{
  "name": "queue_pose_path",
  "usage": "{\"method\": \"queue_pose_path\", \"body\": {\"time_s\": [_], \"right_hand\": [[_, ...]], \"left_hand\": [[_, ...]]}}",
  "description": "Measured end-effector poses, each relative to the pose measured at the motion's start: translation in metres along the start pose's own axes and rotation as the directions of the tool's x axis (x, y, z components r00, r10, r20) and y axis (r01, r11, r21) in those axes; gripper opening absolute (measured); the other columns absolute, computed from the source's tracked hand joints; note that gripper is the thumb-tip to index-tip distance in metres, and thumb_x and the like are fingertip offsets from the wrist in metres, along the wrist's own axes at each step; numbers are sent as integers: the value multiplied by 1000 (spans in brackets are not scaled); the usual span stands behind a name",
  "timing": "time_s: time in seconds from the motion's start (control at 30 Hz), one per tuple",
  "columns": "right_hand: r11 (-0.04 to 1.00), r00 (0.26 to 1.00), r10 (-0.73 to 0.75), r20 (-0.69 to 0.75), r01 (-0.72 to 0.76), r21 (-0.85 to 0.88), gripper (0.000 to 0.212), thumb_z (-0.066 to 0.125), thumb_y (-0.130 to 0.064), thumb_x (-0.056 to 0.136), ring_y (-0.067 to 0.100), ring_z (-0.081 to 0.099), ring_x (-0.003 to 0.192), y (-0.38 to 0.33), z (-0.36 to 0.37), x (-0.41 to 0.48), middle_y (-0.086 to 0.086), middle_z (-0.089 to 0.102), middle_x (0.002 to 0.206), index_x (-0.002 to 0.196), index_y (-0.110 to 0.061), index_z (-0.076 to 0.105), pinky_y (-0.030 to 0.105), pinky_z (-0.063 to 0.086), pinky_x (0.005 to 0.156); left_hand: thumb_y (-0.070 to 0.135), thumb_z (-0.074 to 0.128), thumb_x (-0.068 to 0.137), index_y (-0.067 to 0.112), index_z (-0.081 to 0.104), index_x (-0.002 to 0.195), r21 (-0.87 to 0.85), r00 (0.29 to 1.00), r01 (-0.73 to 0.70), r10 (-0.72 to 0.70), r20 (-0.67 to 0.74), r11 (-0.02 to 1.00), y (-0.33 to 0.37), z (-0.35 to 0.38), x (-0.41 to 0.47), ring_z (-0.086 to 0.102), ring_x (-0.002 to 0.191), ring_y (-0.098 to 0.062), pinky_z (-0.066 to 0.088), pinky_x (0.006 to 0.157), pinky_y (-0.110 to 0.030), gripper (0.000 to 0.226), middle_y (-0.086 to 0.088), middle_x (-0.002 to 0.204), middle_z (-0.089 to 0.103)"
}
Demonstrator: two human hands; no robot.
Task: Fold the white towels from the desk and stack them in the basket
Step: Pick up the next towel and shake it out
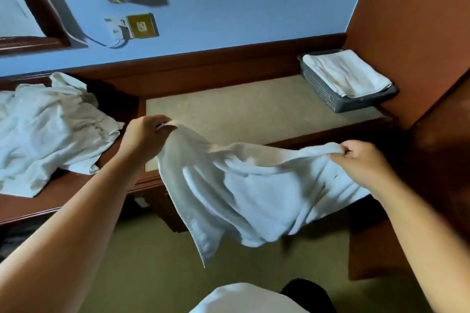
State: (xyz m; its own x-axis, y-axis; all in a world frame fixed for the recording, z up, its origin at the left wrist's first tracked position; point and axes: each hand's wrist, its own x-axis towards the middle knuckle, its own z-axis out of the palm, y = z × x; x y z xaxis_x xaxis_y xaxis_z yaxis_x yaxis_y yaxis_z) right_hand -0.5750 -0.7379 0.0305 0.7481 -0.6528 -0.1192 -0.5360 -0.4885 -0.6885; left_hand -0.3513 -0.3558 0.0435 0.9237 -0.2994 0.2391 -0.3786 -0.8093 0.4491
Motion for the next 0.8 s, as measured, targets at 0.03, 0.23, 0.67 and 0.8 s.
{"method": "queue_pose_path", "body": {"time_s": [0.03,0.23,0.67,0.8], "right_hand": [[999,995,-52,81,52,8,16,79,-28,82,20,64,75,-10,17,1,-2,66,74,86,-18,67,30,43,63],[899,823,-438,361,394,193,50,79,-56,76,2,63,68,-75,64,-3,-12,68,71,115,-34,57,25,47,66],[843,847,-292,444,8,538,10,75,-15,87,11,63,69,1,-52,68,-3,70,72,89,-14,65,22,48,61],[852,766,-303,567,-48,521,39,74,-3,69,23,55,79,8,-86,78,12,58,82,102,-15,58,31,41,67]], "left_hand": [[28,68,94,14,79,96,-47,995,-94,95,16,994,24,-6,4,67,77,-22,48,65,-27,18,-3,82,73],[37,75,87,16,80,89,-204,899,-408,431,81,890,164,-3,-13,67,67,-4,52,58,-17,21,9,79,72],[21,66,96,21,71,86,-471,1000,-11,17,9,882,232,84,-25,60,53,-3,45,46,-22,11,12,71,68],[11,57,101,20,65,90,-657,960,141,-264,-91,740,258,75,-21,74,63,-16,56,46,-30,16,-1,91,71]]}}
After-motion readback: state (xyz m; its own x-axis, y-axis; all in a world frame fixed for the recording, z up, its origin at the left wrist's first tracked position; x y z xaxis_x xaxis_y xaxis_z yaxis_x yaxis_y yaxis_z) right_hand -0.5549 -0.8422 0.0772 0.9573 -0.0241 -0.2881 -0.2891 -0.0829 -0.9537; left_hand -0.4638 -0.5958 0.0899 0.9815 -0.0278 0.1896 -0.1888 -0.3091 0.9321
